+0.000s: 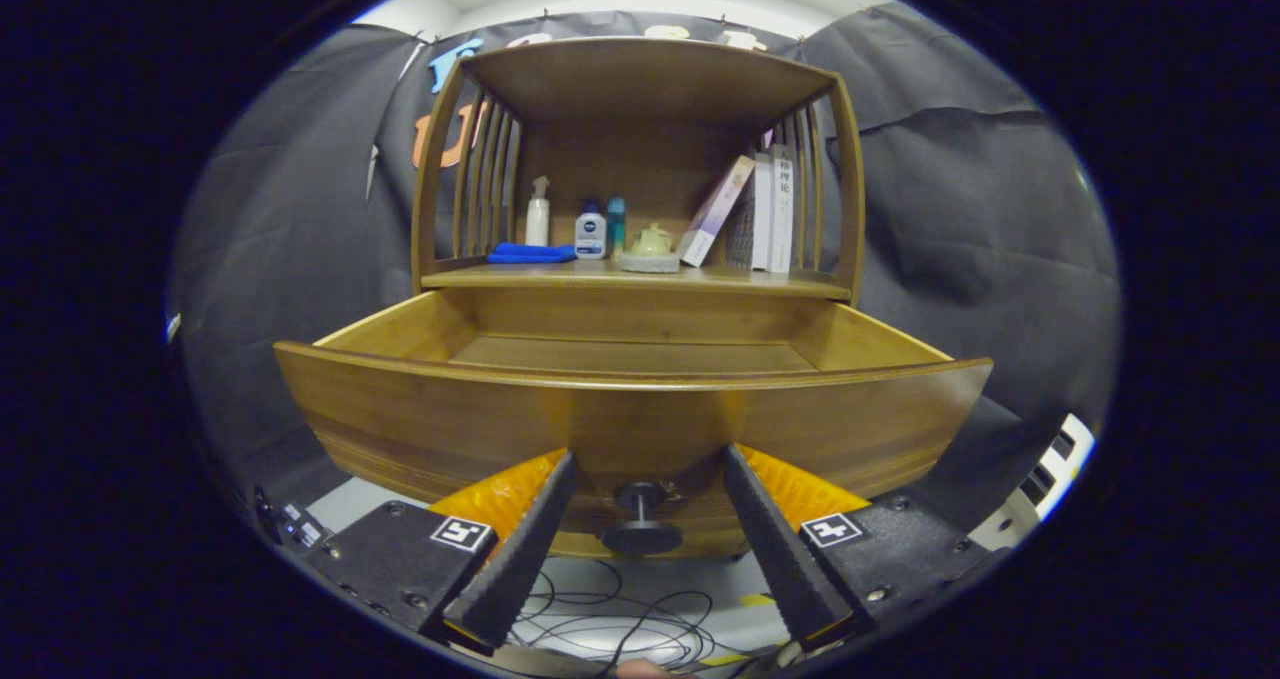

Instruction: Pull open the drawer, take out the items inside it, and place them on the countertop above the cabinet.

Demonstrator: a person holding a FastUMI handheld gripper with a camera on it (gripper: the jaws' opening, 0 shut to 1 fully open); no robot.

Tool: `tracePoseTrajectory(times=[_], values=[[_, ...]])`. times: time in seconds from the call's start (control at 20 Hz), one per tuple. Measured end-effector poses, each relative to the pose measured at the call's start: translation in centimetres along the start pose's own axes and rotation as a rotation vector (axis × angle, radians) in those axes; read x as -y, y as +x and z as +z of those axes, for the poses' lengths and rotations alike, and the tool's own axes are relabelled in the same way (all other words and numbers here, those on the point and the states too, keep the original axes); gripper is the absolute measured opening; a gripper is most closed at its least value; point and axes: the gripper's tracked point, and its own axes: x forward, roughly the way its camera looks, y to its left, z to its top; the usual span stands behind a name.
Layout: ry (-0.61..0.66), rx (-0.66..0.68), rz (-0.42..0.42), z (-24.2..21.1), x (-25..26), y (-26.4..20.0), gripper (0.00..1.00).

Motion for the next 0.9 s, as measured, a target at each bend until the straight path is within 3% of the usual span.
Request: tracePoseTrajectory(times=[0.15,0.9], values=[[0.001,0.015,0.027,1.2,-0.9,1.1,0.97],[-0.006,-0.008,-0.014,5.9,-2.7,10.9,0.97]])
